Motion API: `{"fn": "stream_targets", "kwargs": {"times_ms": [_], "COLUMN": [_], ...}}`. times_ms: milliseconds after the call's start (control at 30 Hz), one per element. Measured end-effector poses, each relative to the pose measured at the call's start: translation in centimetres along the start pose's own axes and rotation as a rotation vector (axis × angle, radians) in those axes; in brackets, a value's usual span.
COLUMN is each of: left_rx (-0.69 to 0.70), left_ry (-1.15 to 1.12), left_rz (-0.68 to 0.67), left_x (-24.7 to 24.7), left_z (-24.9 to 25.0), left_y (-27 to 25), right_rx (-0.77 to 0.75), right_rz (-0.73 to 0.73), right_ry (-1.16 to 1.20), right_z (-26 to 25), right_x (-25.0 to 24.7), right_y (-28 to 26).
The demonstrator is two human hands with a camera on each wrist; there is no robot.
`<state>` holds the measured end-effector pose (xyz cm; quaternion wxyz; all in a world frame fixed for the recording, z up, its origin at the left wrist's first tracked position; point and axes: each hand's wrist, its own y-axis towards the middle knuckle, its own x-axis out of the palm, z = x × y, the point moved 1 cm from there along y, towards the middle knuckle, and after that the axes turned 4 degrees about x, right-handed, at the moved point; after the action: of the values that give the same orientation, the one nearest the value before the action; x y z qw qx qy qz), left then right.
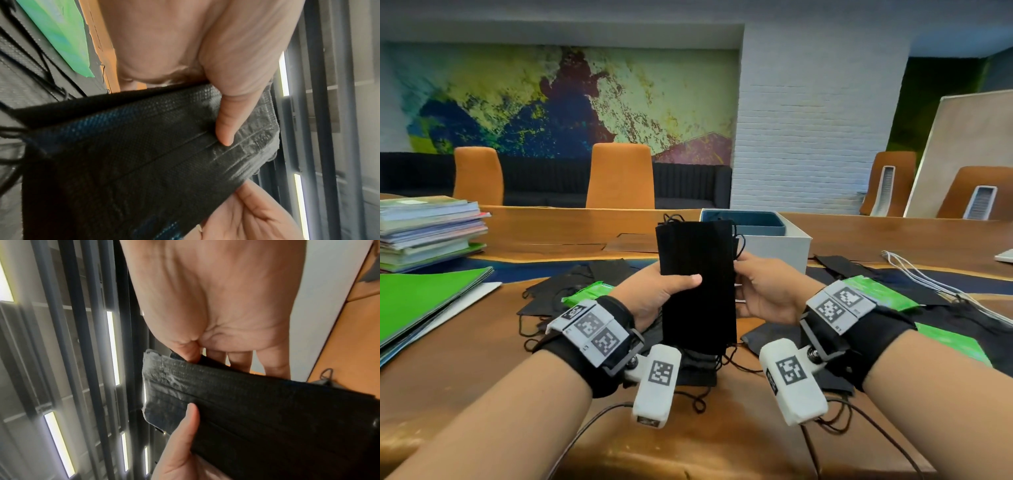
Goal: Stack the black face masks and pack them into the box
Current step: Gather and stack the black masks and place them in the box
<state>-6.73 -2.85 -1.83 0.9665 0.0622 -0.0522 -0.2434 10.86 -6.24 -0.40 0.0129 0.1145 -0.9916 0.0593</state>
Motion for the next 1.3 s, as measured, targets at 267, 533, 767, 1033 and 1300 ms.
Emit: {"fn": "stream_targets", "kwargs": {"times_ms": [267,533,767,1033,1300], "left_rx": [-0.070,-0.084,-0.034,0.016,0.004], "left_ry": [0.123,0.150,0.185,0.018,0.057], "left_rz": [-0.036,-0.041,-0.107,-0.056,-0.205], "left_x": [0.2,0.3,1.5,0.8,1.6], "left_z": [-1.4,-2.1,-2.0,-1.1,-1.9], "left_y": [0.2,0.7,0.7,1.4,0.5], "right_rx": [0.025,0.016,-0.131,-0.214,-0.255], "right_rz": [0.019,0.040,0.032,0.083,0.122], "right_ry": [0.119,0.175,0.015,0.028,0.065], "right_z": [1.2,1.8,2.1,1.1,3.3], "right_x": [-0.2,-1.3,-1.2,-1.0,-0.2], "right_y": [0.1,0.1,-0.5,-0.6,-0.3]}}
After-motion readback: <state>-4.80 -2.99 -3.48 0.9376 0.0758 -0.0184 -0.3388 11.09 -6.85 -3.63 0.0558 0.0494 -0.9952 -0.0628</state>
